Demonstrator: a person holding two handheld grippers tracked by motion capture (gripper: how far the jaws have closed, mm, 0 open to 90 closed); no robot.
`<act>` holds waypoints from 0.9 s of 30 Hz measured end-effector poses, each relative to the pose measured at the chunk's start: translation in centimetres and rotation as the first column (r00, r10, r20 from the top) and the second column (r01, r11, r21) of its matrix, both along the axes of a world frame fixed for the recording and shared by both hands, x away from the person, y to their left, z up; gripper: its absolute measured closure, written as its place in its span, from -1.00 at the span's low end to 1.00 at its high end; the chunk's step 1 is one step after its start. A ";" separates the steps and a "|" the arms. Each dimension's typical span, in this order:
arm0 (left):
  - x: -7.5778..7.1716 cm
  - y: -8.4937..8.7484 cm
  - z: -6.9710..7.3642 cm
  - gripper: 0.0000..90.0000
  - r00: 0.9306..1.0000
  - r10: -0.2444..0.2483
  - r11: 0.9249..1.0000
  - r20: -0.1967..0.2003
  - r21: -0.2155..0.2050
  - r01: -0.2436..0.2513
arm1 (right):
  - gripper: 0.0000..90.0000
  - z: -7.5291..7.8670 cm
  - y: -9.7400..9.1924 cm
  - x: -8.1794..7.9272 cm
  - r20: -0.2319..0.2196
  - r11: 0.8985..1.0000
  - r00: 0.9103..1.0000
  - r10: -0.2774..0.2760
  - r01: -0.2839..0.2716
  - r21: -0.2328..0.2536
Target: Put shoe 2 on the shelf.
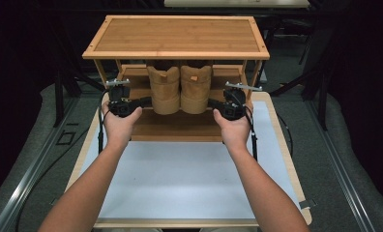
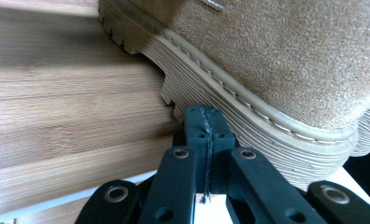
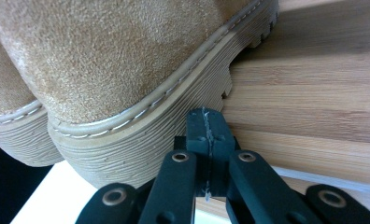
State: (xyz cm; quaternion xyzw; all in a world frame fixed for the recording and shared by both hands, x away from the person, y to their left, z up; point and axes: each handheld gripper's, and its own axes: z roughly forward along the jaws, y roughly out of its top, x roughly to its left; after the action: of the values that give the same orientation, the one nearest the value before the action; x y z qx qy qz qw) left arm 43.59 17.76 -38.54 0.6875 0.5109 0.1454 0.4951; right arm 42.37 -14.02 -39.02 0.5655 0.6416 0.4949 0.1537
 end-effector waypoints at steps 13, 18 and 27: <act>-0.6 0.7 0.3 1.00 1.000 -0.013 1.000 0.005 0.022 0.013 | 1.00 0.2 -0.7 -0.3 0.025 1.000 0.999 0.022 -0.022 -0.011; -1.8 2.0 0.4 1.00 1.000 -0.020 0.999 0.009 0.036 0.019 | 1.00 1.0 -1.7 -1.6 0.020 0.998 0.999 0.044 -0.043 -0.056; -5.7 6.2 -1.4 0.89 0.999 -0.035 0.996 0.010 0.080 0.034 | 1.00 0.3 -4.8 -5.6 0.071 0.988 0.996 0.057 -0.046 -0.150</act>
State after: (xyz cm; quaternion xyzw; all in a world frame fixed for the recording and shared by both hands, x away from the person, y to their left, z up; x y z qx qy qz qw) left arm 37.90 23.96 -39.93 0.7146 0.4899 0.1611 0.4726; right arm 36.75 -18.79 -38.74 0.5166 0.6848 0.4708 0.2062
